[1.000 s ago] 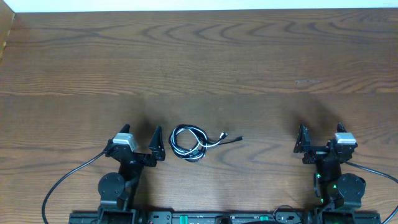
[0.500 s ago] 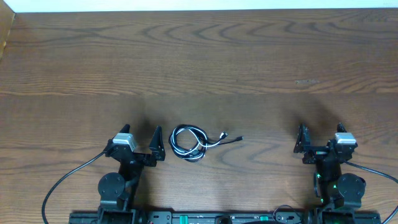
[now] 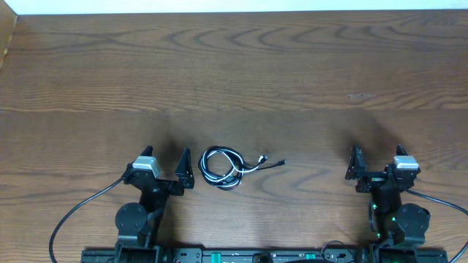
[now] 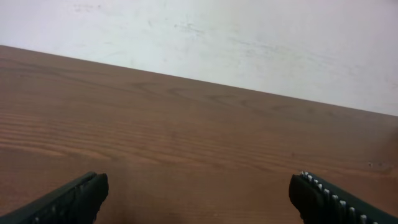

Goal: Untangle cables

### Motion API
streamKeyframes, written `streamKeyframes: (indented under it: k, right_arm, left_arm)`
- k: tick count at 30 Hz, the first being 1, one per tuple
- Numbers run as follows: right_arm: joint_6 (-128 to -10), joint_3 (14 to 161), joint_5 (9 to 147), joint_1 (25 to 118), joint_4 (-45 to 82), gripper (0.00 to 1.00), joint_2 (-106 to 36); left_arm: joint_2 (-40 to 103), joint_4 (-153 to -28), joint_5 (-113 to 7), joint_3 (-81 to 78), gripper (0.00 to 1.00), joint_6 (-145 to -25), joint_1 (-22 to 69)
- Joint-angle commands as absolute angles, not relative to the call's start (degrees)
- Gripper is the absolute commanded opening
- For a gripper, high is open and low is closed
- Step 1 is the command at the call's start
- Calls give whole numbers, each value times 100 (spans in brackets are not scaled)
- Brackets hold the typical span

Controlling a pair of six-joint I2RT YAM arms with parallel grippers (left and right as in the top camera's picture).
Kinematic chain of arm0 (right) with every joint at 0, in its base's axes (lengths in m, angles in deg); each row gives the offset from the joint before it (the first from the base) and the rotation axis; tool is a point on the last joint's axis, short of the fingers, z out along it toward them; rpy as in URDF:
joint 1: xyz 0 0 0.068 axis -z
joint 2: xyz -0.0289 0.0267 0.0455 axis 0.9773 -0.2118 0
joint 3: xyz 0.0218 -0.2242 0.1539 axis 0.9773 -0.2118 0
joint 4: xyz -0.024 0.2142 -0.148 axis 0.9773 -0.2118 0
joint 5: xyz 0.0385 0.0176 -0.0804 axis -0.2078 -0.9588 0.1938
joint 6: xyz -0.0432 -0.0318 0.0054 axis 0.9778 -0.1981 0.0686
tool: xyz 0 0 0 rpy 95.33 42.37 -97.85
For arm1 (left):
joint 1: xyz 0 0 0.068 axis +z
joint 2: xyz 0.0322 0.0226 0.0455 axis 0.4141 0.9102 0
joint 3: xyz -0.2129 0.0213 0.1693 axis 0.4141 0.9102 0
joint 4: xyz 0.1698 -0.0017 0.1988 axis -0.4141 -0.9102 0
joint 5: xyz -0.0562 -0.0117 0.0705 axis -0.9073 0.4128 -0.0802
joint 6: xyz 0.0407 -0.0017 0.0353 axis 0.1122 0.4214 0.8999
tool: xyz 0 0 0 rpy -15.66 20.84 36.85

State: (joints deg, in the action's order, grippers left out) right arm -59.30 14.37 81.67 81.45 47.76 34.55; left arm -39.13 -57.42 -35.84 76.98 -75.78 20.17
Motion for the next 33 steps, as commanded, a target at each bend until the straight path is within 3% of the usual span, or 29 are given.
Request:
streamKeyframes:
  k: [1, 33]
  right_arm:
    - [-5877, 1433, 8112, 8176, 4756, 99, 3415]
    - [-5875, 1433, 8112, 8176, 4756, 99, 3415]
  left_arm:
    - [-3926, -5934, -3680, 7790, 98, -7586, 1988]
    - [-3926, -5654, -3344, 7717, 98, -7565, 1988]
